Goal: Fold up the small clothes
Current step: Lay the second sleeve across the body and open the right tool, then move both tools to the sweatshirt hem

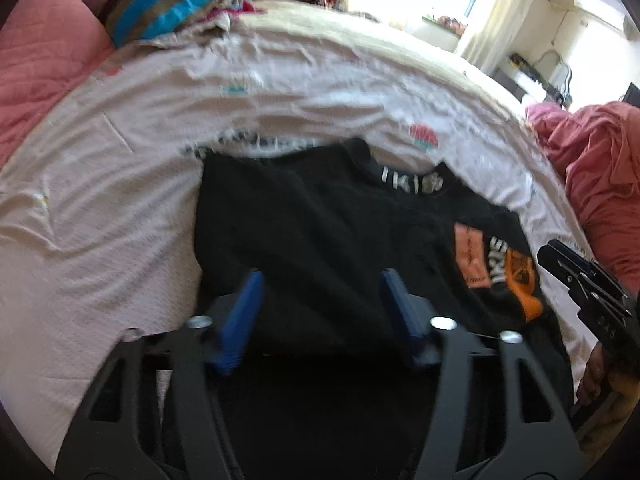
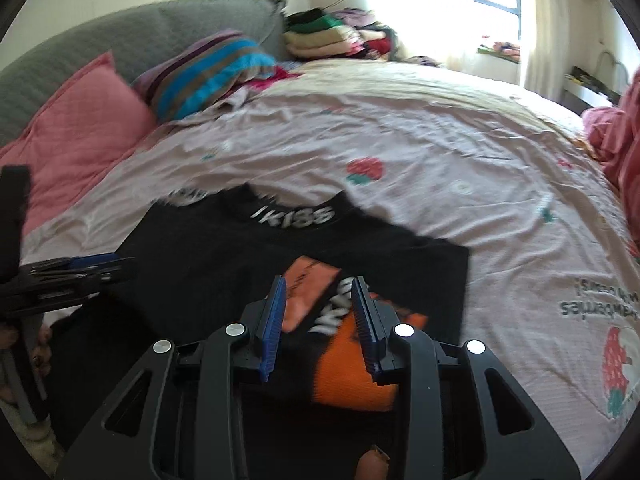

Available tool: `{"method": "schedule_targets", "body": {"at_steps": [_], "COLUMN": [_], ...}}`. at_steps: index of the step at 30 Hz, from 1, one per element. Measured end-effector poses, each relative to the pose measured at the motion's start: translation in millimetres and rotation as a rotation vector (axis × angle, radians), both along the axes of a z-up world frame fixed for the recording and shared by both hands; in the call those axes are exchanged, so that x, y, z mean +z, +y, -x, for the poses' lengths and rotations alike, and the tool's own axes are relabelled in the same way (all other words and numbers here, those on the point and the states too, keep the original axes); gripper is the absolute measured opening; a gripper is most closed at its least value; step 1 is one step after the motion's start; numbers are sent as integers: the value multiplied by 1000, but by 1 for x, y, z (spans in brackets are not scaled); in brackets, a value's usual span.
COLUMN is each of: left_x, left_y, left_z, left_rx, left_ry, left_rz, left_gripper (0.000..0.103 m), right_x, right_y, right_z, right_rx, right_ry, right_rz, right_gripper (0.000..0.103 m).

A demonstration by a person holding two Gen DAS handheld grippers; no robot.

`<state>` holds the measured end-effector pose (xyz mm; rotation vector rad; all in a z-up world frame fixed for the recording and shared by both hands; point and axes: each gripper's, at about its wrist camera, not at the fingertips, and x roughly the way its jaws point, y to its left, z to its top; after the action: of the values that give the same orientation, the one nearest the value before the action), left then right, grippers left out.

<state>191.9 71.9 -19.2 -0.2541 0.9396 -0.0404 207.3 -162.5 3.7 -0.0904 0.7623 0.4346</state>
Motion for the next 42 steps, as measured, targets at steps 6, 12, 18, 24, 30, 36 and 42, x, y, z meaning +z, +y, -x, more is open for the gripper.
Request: {"method": "schedule_targets", "body": {"at_steps": [6, 12, 18, 24, 30, 36, 42], "left_x": [-23, -25, -25, -24, -23, -18, -9], "left_y": [4, 6, 6, 7, 6, 2, -2], "left_z": [3, 8, 9, 11, 12, 15, 22], "left_rx": [-8, -13, -16, -17, -18, -20, -25], "left_ry": [43, 31, 24, 23, 23, 19, 13], "left_rz": [6, 20, 24, 27, 25, 5, -3], "left_gripper": [44, 44, 44, 44, 44, 46, 54], "right_x": [-15, -41, -50, -36, -30, -22, -16], "right_y": [30, 35, 21, 25, 17, 9, 4], "right_z": [9, 3, -1, 10, 15, 19, 23], "right_rx": [100, 87, 70, 76, 58, 36, 20], "right_ry": [44, 119, 175, 127, 117, 100, 85], "right_rz": [31, 120, 30, 35, 6, -19, -43], "right_gripper": [35, 37, 37, 49, 61, 79, 87]}}
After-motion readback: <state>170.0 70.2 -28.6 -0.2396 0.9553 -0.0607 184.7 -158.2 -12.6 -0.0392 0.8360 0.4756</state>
